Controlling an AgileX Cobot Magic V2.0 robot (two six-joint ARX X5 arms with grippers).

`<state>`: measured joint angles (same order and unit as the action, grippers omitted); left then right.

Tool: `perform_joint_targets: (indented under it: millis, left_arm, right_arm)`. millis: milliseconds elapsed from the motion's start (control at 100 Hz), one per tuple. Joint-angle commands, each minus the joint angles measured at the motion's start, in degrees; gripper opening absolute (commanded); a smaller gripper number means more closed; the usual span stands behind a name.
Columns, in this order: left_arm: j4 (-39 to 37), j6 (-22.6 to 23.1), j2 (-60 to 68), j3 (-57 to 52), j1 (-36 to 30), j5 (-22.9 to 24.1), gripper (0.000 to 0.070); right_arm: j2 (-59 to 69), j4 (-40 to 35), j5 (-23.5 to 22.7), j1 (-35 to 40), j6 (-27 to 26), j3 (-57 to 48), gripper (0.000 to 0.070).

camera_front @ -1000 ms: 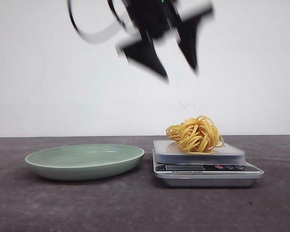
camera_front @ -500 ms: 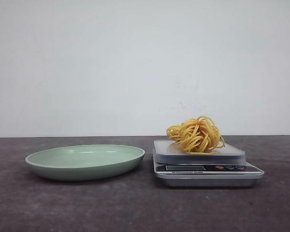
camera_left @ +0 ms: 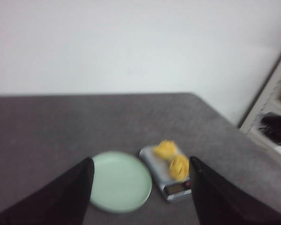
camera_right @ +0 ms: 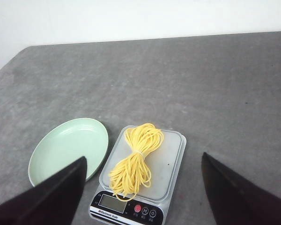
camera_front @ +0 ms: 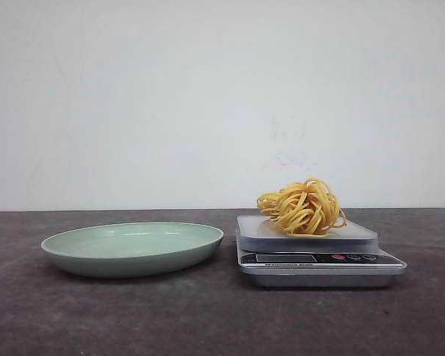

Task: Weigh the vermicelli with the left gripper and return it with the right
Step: 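Raise the left gripper away from the scale, then lower the right gripper onto the vermicelli on the scale and close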

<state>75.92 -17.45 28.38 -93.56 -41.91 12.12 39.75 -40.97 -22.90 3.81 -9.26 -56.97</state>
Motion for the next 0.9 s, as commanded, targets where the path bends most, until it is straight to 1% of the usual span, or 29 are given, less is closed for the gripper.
perform_joint_targets:
  millis: [0,70,180,330,420,500,700,890]
  left_arm:
    - [0.6,-1.5,-1.5,0.6,1.2,0.3,0.0341]
    - [0.8,-1.5,-3.9,3.3,3.5,0.3,0.0305]
    - [0.4,-2.4,-8.6,8.6,7.6,-0.8,0.0308]
    - [-0.9,-5.0,-15.4,16.9,13.7,-6.0,0.0309]
    - [-1.5,-5.7,-18.6,21.8,17.2,-7.8,0.0309]
    - [-1.7,-5.6,-20.2,25.1,19.5,-8.3,0.0309]
    - [-3.0,-4.3,-20.6,29.2,21.0,-9.1,0.0309]
    - [-5.5,-4.0,-20.6,30.2,21.0,-8.9,0.0309]
  right_arm:
    - [0.1,0.5,-0.2,0.2,0.7,-1.1,0.0493]
    - [0.1,0.7,-0.2,0.2,0.7,-1.1,0.0493]
    - [0.1,0.7,-0.2,0.2,0.9,-1.1,0.0493]
    - [0.2,0.7,-0.3,0.7,0.9,-1.1,0.0493]
    - [0.6,1.3,-0.3,2.3,0.9,-1.1,0.0493]
    - [1.8,2.3,0.0,4.6,0.6,-1.1,0.0493]
    - [7.9,5.0,4.5,11.1,-1.1,-1.1,0.0494]
    - [18.4,7.0,7.8,16.1,-2.4,-3.7,0.0493]
